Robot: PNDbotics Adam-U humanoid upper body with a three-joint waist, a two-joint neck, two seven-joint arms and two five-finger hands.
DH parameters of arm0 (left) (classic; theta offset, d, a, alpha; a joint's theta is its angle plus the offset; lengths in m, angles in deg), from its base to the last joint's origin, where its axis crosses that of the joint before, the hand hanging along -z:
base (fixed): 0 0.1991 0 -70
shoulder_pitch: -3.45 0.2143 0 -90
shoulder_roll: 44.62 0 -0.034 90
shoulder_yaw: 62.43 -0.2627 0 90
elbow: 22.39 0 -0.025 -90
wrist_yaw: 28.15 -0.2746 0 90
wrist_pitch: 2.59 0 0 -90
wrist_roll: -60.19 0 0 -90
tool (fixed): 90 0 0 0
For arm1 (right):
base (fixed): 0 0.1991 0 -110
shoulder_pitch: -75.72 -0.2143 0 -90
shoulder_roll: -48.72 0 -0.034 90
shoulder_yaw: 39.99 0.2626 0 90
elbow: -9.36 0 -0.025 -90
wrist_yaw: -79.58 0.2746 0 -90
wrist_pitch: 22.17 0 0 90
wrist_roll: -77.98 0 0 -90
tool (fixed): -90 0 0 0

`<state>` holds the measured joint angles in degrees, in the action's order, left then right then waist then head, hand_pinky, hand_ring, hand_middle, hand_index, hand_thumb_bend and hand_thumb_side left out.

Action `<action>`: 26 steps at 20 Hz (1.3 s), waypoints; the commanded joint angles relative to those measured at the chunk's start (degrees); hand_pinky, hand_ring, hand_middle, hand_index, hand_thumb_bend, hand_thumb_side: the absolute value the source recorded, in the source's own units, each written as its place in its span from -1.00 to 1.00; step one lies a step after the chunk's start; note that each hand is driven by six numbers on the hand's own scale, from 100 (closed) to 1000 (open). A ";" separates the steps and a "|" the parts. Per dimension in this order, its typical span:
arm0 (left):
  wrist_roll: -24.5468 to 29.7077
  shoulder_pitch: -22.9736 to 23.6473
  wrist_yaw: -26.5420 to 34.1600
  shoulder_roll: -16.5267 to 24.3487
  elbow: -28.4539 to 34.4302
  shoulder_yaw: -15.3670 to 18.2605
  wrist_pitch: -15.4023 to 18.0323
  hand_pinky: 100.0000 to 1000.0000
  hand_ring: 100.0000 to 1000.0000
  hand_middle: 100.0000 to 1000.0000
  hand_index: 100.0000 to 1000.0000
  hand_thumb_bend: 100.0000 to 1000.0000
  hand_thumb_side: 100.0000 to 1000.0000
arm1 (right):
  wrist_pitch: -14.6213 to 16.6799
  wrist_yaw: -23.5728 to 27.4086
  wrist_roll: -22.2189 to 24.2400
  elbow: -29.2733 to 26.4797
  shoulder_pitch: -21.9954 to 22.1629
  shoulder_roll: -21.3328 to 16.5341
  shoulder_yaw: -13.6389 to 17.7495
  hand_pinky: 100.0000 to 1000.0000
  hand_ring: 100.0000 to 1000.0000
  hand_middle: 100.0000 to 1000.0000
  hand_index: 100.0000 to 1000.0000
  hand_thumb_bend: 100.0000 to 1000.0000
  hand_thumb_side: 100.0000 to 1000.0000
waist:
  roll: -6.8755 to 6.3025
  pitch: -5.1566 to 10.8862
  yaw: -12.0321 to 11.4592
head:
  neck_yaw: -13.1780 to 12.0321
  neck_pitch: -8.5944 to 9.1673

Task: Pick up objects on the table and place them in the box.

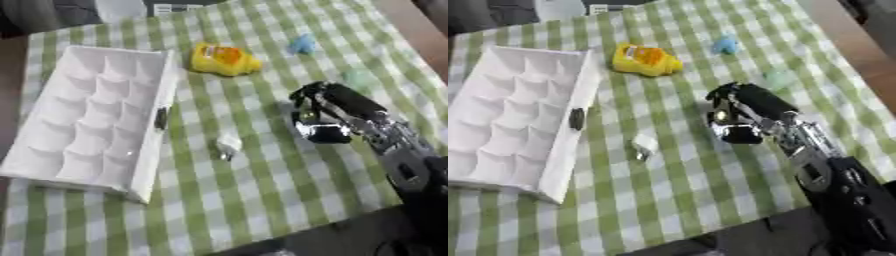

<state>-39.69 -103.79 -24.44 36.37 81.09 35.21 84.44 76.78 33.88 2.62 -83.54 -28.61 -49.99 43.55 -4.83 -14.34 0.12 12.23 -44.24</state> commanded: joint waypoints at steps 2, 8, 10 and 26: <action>0.09 -0.80 0.24 0.56 0.81 0.14 0.01 0.45 0.18 0.80 0.70 -0.64 0.76 | -1.62 -1.10 -2.13 1.24 -0.43 -0.22 -0.26 -1.00 -0.64 -0.23 0.22 -1.00 -1.00 | -0.45 0.30 -0.14 | 0.24 0.12; 0.08 -0.77 0.29 0.53 0.84 0.13 -0.03 0.45 0.18 0.80 0.70 -0.64 0.77 | -0.96 0.64 -6.37 2.69 -0.86 0.20 -0.55 -1.00 -0.60 -0.39 -0.02 -1.00 -0.94 | -0.36 0.31 -0.40 | 0.31 0.12; 0.09 -0.76 0.33 0.52 0.83 0.11 -0.04 0.45 0.18 0.80 0.70 -0.64 0.77 | 0.17 2.36 -7.56 3.07 -0.91 0.19 -0.61 -1.00 -0.64 -0.46 -0.08 -1.00 -0.62 | -0.34 0.38 -0.42 | 0.33 0.12; -0.10 -0.64 0.53 0.42 0.83 -0.02 -0.13 0.45 0.18 0.79 0.70 -0.67 0.80 | 5.71 -0.61 -18.38 0.17 -2.58 -1.68 -0.83 -1.00 -1.00 -1.00 -0.84 -1.00 -0.60 | 0.01 1.04 -0.75 | 0.48 0.12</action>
<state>-39.73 -103.95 -24.13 36.32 81.09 35.18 84.27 82.42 34.05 -14.87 -81.69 -30.48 -50.00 42.57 -4.83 -14.32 -0.53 12.67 -44.24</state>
